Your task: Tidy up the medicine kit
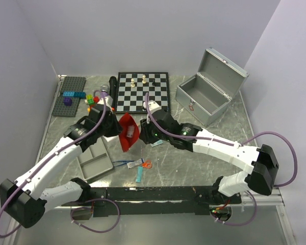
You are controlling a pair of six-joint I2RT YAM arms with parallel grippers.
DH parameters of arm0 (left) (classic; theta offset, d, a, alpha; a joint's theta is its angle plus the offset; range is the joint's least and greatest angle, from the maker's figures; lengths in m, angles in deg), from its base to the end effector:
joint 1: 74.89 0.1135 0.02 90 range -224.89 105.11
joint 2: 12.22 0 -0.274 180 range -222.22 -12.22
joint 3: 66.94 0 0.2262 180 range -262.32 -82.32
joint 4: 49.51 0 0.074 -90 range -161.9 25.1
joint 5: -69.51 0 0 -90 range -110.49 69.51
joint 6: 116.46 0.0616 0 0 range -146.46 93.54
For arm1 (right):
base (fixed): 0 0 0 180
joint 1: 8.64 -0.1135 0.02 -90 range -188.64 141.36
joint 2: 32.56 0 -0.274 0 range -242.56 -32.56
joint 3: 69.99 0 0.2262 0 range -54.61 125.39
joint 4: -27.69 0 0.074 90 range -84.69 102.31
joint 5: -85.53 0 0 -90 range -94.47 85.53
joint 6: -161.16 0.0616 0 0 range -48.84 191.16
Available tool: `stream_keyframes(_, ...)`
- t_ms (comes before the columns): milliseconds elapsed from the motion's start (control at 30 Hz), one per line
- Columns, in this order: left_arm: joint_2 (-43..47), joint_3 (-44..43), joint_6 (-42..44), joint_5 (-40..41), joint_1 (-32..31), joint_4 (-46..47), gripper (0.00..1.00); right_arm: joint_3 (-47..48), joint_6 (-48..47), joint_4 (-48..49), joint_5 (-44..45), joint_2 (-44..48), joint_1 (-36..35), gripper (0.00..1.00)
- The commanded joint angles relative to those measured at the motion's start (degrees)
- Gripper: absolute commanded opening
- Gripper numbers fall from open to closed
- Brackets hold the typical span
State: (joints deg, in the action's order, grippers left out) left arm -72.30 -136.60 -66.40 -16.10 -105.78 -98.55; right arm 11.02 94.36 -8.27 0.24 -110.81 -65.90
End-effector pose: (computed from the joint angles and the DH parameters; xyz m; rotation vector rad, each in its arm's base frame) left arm 0.1834 -0.1042 0.3026 -0.2250 2.3104 -0.5624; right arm 0.1684 0.2525 0.3185 -0.6078 2.1543 0.7112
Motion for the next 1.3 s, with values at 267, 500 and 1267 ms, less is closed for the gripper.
stream_keyframes(267,-1.36,-1.53,-4.35,-1.48,-4.96,5.35,0.01,8.72,3.43,-0.69,-3.92,-6.73,0.56,0.23)
stream_keyframes(500,-1.19,-0.74,-5.49,-1.75,-5.23,5.35,0.01,13.47,5.01,-3.59,-3.57,-11.47,2.49,0.23)
stream_keyframes(1267,-6.2,-2.58,-10.77,-1.31,-4.97,1.39,0.01,19.19,6.95,-5.0,-0.84,-16.84,5.84,0.66)
